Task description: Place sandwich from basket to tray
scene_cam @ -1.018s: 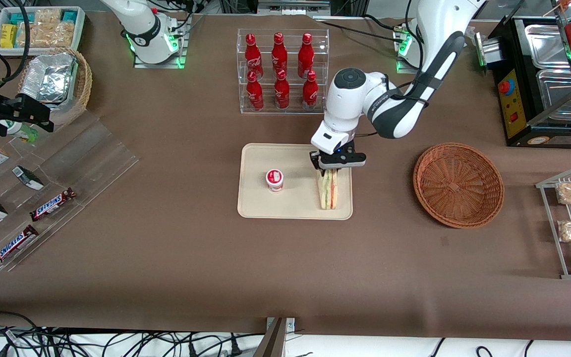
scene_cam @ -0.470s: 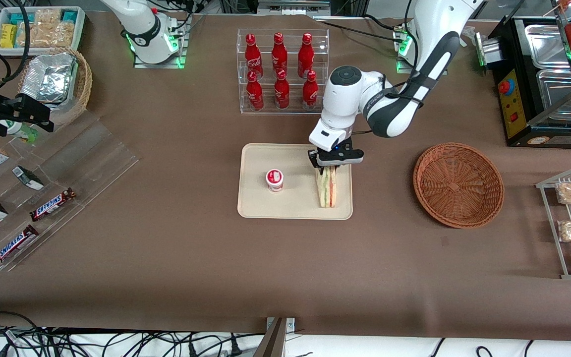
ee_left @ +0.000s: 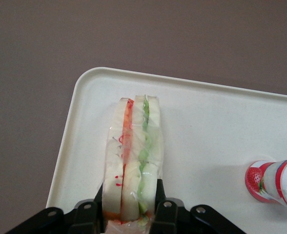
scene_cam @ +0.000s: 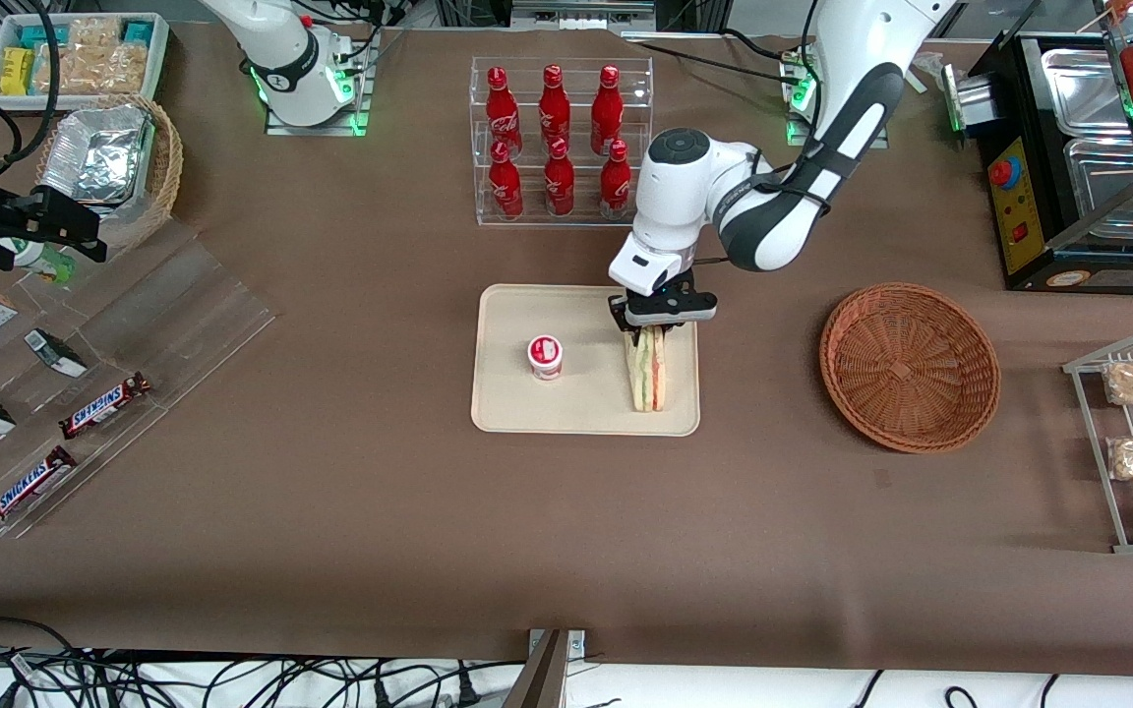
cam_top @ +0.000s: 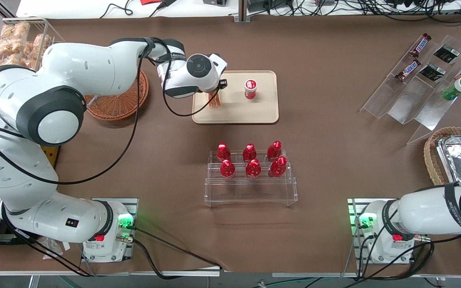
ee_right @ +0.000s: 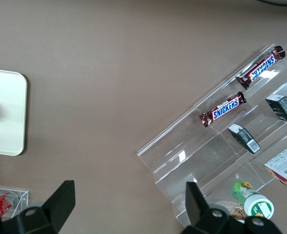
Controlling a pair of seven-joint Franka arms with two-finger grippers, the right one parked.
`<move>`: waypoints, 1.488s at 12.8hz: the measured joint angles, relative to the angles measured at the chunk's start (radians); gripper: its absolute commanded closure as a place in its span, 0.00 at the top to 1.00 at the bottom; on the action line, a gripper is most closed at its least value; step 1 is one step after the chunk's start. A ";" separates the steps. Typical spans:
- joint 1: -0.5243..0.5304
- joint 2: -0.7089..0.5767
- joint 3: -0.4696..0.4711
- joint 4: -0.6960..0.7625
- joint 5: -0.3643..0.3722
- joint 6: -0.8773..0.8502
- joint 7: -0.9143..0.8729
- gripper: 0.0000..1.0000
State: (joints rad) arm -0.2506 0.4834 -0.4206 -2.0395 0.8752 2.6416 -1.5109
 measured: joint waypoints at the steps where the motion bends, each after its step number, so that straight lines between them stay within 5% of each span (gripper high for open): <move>1: 0.000 0.006 0.000 0.000 0.029 0.001 -0.029 0.39; 2: 0.000 0.010 0.000 0.000 0.037 0.003 -0.039 0.43; 3: 0.000 0.010 0.000 0.000 0.038 0.005 -0.041 0.59; 4: 0.000 0.011 0.000 0.000 0.038 0.005 -0.042 0.91; 5: 0.000 0.011 -0.001 0.000 0.039 0.005 -0.043 1.00; 14: -0.035 0.009 -0.015 0.031 0.020 -0.019 -0.160 1.00; 17: -0.042 -0.003 -0.100 0.112 -0.090 -0.197 -0.134 1.00; 19: 0.020 -0.023 -0.178 0.183 -0.231 -0.327 0.011 1.00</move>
State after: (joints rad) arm -0.2304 0.4607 -0.5989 -1.8563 0.6440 2.3142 -1.5000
